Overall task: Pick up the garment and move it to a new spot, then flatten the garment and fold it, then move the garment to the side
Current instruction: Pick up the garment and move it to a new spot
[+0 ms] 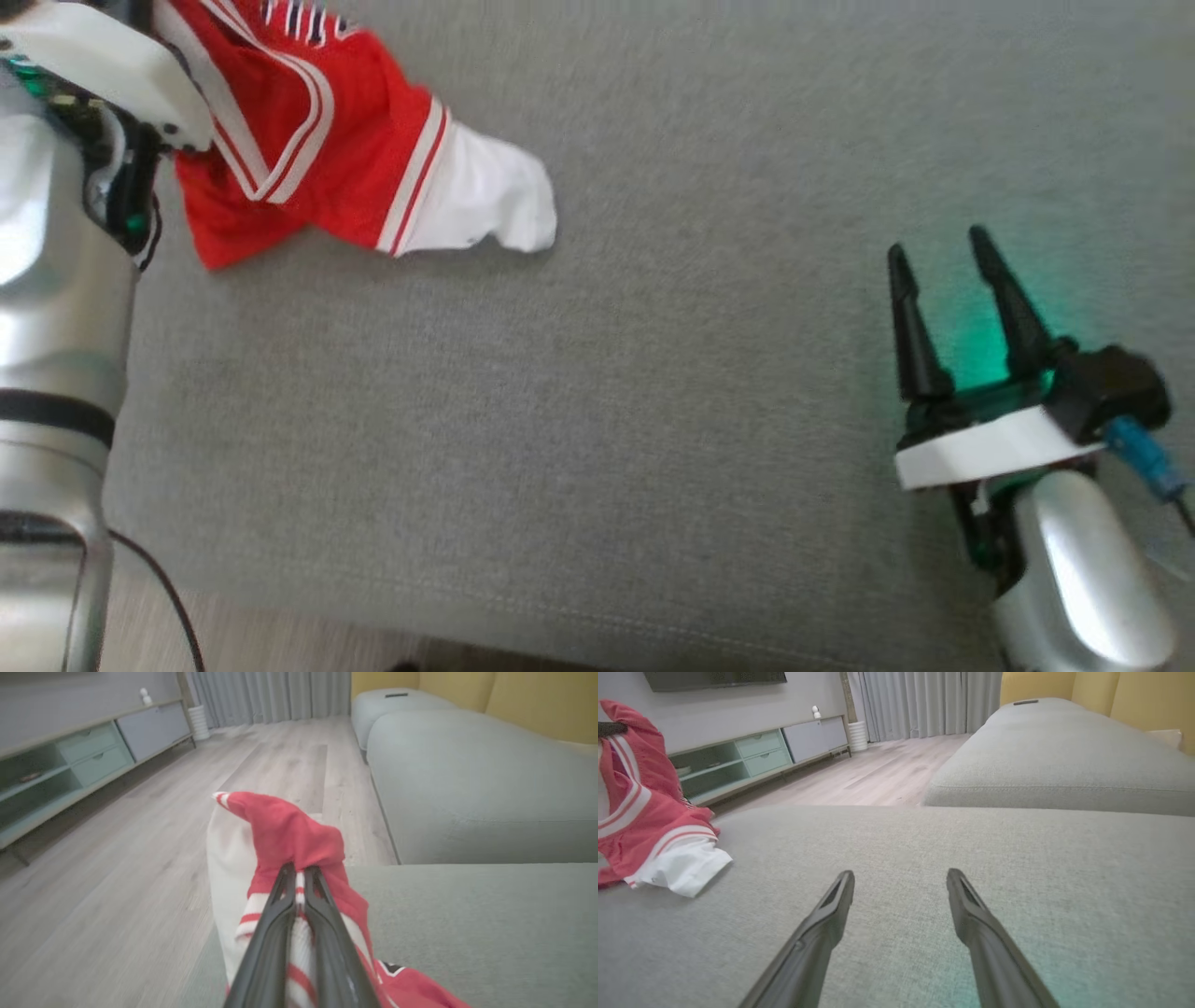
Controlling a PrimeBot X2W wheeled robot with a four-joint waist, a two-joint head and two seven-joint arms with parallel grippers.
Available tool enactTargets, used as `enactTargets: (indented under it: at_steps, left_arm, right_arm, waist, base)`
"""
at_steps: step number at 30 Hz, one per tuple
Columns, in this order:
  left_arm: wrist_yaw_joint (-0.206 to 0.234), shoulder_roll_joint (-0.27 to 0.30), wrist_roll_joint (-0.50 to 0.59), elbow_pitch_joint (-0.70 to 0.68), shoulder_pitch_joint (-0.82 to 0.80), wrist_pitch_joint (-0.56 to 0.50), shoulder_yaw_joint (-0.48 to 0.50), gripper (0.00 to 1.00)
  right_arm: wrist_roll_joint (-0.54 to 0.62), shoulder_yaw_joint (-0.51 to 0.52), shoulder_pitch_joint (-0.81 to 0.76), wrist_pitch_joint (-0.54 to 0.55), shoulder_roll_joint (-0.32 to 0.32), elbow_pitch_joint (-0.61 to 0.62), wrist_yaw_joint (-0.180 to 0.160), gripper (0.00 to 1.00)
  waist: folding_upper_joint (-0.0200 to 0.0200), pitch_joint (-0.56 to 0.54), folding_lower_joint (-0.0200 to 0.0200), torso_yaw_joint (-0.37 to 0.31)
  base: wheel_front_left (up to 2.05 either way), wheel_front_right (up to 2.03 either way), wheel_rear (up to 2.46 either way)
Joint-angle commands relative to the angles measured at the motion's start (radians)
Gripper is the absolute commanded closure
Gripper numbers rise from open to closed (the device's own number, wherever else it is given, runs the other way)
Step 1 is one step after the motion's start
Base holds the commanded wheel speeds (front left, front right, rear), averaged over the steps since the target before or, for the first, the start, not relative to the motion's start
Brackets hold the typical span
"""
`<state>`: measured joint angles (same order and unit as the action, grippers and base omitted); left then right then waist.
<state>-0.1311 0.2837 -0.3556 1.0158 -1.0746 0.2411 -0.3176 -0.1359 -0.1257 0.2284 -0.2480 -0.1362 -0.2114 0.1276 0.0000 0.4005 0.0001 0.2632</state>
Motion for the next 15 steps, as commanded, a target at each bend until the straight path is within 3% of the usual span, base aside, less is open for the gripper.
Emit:
enactTargets:
  at_steps: [1,9,15]
  left_arm:
    - [0.000,0.077,-0.018,-0.069,0.002,0.014,-0.026,1.00]
    - [0.000,0.141,-0.081,-0.303,0.037,-0.019,-0.211,1.00]
    - [0.000,0.167,-0.106,-0.439,0.045,-0.067,-0.246,1.00]
  right_arm:
    - [-0.017,-0.028,-0.021,-0.012,0.025,0.021,0.003,0.00]
    - [-0.061,-0.033,-0.078,-0.013,0.072,0.047,0.003,0.00]
    - [-0.076,-0.066,-0.074,-0.014,0.082,0.051,0.003,0.00]
  waist:
    - [0.0000,-0.122,-0.0001,-0.072]
    - [0.0000,-0.277,-0.0001,-0.218]
    - [0.0000,-0.319,-0.0001,-0.336]
  base:
    - [0.00,0.00,0.00]
    - [0.00,0.00,0.00]
    - [0.00,0.00,0.00]
